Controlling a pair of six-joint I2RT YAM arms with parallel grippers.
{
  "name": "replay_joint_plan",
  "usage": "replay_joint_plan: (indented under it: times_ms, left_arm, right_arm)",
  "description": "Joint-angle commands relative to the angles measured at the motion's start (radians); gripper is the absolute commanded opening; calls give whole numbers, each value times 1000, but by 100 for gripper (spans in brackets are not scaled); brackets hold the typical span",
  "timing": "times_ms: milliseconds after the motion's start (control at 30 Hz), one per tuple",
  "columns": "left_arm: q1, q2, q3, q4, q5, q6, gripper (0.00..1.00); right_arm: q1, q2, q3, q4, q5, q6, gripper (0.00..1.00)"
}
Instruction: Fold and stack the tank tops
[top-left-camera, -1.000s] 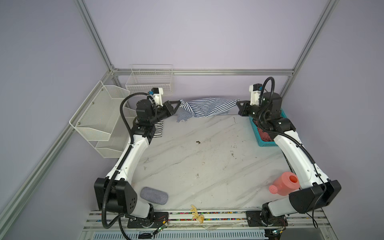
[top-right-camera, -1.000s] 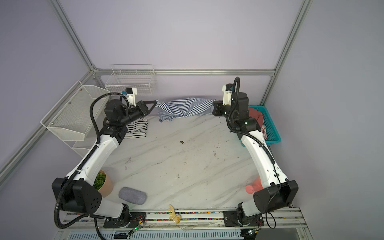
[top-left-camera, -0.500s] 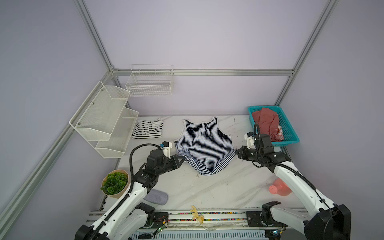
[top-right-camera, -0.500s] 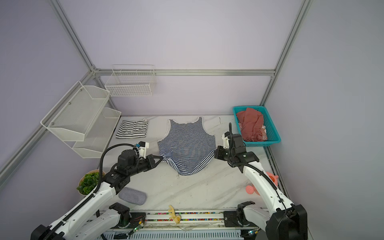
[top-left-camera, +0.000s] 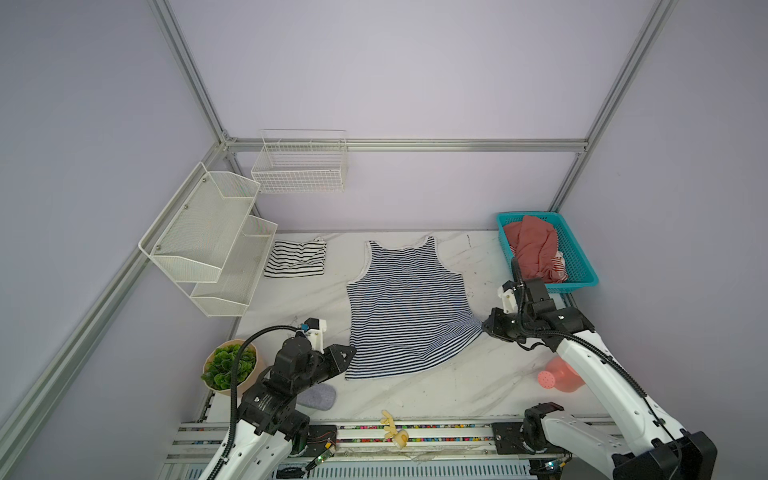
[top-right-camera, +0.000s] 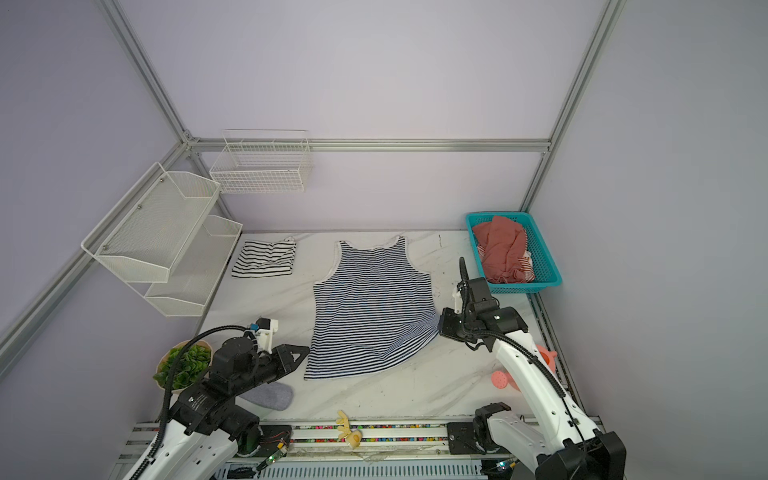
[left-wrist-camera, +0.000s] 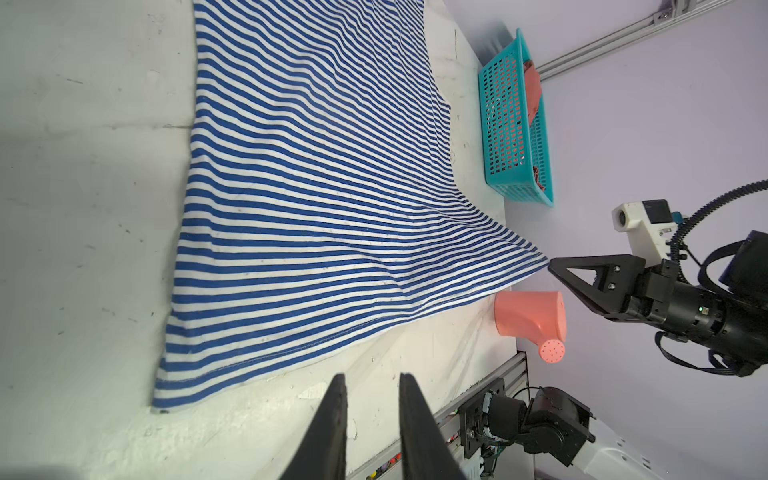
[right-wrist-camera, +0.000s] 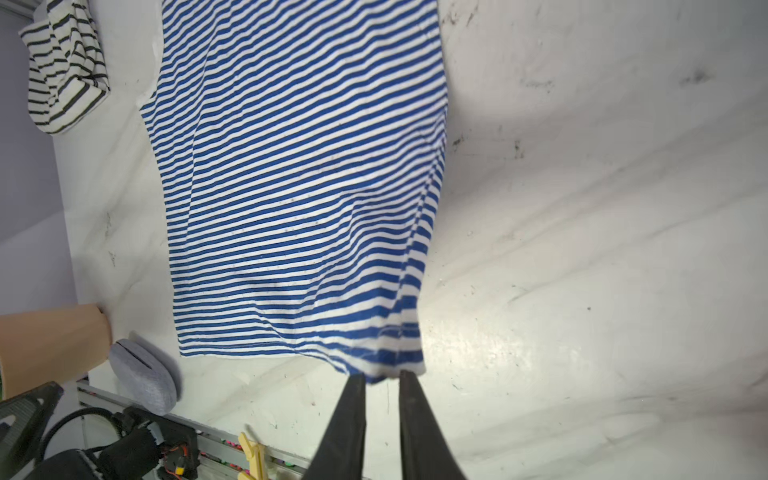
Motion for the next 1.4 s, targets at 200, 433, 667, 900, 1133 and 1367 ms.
replay_joint_plan:
  times_ms: [200,433,667,900,1133,1367]
  left_arm:
    - [-3,213,147,65,-120,68,24]
    - [7,760,518,208,-146,292,25]
    - [66,1379,1039,105,-33,452,21]
    - [105,1766,1398,35,118,431,13]
    - [107,1927,1482,-6,134,429,11]
    - [117,1923,1385,-26,65,420,9]
  right_arm:
    - [9,11,57,-89,63,21,37]
    - [48,130,-69,222,-55,86,35]
    - [139,416,-56,441,-48,95,35]
    - [143,623,-22,499,-35,54,34]
    - [142,745,-11,513,-14,25,34]
    - [94,806,0,503,1,28,34]
